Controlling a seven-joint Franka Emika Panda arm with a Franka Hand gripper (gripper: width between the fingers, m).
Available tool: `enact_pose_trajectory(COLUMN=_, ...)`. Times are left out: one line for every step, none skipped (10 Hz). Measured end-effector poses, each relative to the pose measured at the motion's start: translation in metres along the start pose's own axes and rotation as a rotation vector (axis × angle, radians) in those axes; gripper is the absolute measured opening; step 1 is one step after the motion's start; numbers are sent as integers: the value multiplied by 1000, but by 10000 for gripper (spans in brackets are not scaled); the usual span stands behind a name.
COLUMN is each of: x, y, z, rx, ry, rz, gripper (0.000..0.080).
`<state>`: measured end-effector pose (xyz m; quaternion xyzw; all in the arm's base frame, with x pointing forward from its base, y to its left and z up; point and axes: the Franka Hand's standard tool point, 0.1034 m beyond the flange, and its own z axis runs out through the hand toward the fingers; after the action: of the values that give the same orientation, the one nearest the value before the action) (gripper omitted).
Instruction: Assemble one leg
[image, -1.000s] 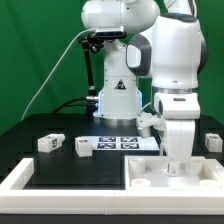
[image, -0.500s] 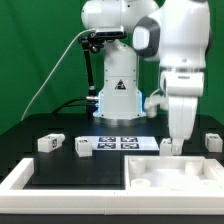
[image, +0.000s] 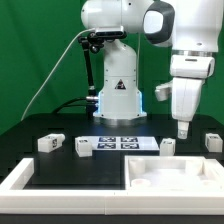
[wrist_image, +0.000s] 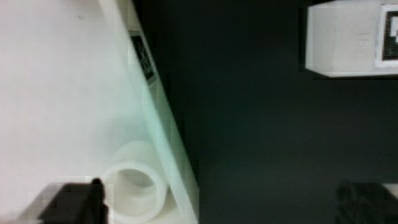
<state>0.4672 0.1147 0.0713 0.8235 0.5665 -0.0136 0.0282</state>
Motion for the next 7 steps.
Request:
enact_pose_trajectory(x=1, y=0, z=0, rx=4, ry=3, rz=106, gripper=649)
enact_pose_trajectory(x=0, y=-1, z=0, rx=8, ry=7, rz=191, gripper=649)
enact_pose_trajectory(x=-2, y=-7, z=2, rx=24, ry=18, rz=382, gripper=649)
enact_pose_trajectory(x=-5, y=-16, z=4, rx=36, ry=36, rz=563, gripper=649)
enact_pose_trajectory(x=-4, y=-29, z=7, rx=49, ry=44, rz=731, gripper=649)
enact_pose_trajectory(x=2, y=-44, z=9, rx=63, ry=43, rz=873, gripper=649)
enact_pose_trajectory(x=11, y=-56, z=10, rx=80, ry=41, rz=987, gripper=649)
